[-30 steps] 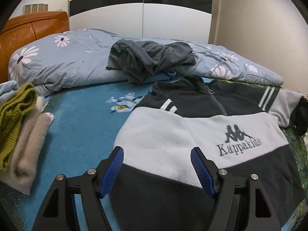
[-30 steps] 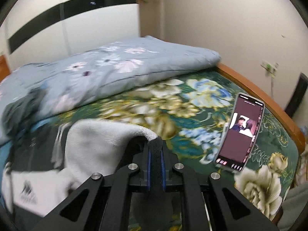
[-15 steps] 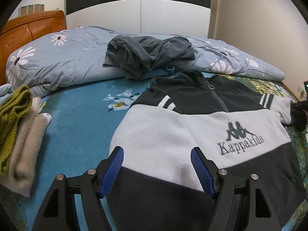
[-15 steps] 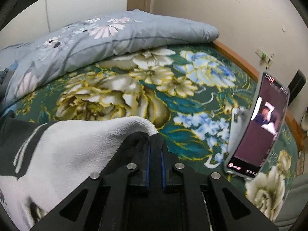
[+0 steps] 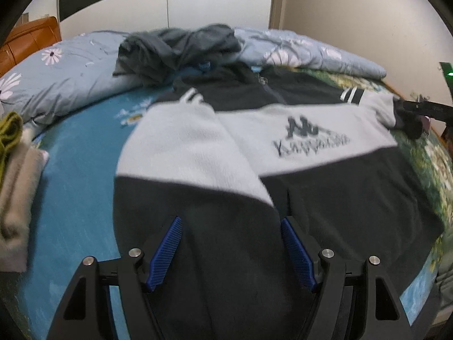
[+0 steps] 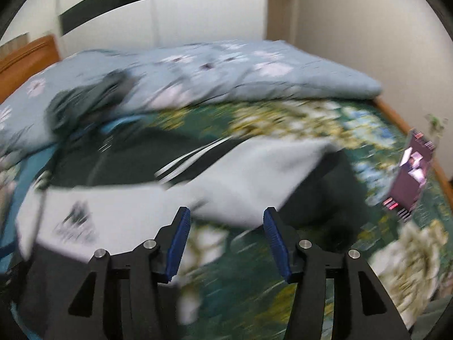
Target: Fold clothes
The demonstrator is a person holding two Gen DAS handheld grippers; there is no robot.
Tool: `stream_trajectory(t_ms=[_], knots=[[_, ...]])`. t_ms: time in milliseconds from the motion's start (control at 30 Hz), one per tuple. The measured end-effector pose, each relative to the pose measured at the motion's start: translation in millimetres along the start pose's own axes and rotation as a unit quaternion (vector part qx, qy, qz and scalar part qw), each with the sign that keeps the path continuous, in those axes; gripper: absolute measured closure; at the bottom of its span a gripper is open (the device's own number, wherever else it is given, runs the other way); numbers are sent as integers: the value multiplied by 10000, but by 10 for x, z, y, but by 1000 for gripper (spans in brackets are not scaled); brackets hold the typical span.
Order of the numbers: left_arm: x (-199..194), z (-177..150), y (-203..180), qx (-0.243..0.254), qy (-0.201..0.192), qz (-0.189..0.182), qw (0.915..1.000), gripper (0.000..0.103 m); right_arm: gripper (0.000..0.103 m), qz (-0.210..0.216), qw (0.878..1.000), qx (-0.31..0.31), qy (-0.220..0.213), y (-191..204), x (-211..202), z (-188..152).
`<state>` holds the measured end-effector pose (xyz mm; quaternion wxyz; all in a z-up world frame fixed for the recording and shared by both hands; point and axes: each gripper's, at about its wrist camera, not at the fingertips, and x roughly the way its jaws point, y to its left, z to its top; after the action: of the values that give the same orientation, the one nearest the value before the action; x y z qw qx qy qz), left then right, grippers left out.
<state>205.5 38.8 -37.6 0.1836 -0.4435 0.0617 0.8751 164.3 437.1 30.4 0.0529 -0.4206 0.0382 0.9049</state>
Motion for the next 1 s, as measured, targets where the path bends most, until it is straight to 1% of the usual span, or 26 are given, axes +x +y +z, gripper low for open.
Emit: stream_trajectory(t_ms=[100, 167, 200, 233, 267, 300, 333, 367, 400, 500, 567, 633, 667, 733, 833, 933, 967, 1000], knots=[[-29, -49, 23, -83, -9, -57, 9999, 30, 48, 352, 9993, -1, 121, 330, 19, -272], [-55, -78, 31, -89, -29, -89, 9999, 39, 48, 574, 9982, 60, 186, 470, 43, -419], [-62, -87, 28, -67, -30, -111, 9999, 52, 48, 677, 9974, 104, 232, 534, 60, -490], [-69, -94, 24, -40, -29, -134, 9999, 61, 48, 765, 9965, 169, 301, 588, 84, -556], [-75, -102, 19, -12, -29, -157, 9999, 64, 48, 833, 9956, 226, 364, 628, 108, -609], [-82, -109, 15, 15, -28, -180, 9998, 72, 48, 873, 9949, 279, 422, 642, 133, -643], [-89, -117, 11, 42, -28, -202, 9998, 76, 48, 906, 9942, 339, 475, 657, 150, -676], [-119, -110, 27, 40, -92, -191, 9998, 86, 48, 920, 9937, 395, 500, 665, 154, -700], [-154, -99, 47, 31, -169, -173, 9997, 91, 48, 939, 9932, 450, 518, 661, 159, -715], [-280, -25, 288, -298, -427, -64, 9986, 92, 48, 960, 9929, 497, 494, 653, 101, -745], [-402, 63, 552, -550, -651, 397, 9956, 92, 48, 922, 9936, 470, 463, 651, 57, -764], [-501, 148, 799, -778, -789, 846, 9902, 92, 48, 890, 9940, 472, 437, 615, 29, -770], [-532, 205, 933, -905, -863, 1133, 9857, 92, 48, 885, 9939, 496, 428, 595, 24, -775], [-586, 319, 1197, -1148, -1006, 1728, 9731, 92, 48, 872, 9938, 546, 411, 551, 16, -786], [-505, 405, 1541, -1529, -926, 2318, 9562, 92, 48, 841, 9934, 659, 415, 491, 40, -809], [-337, 417, 1700, -1737, -716, 2397, 9525, 92, 48, 823, 9926, 779, 436, 408, 67, -840], [-283, 417, 1708, -1723, -654, 2429, 9524, 92, 48, 819, 9923, 817, 443, 379, 76, -850], [-239, 411, 1694, -1701, -586, 2394, 9541, 89, 48, 800, 9922, 849, 448, 353, 80, -860]])
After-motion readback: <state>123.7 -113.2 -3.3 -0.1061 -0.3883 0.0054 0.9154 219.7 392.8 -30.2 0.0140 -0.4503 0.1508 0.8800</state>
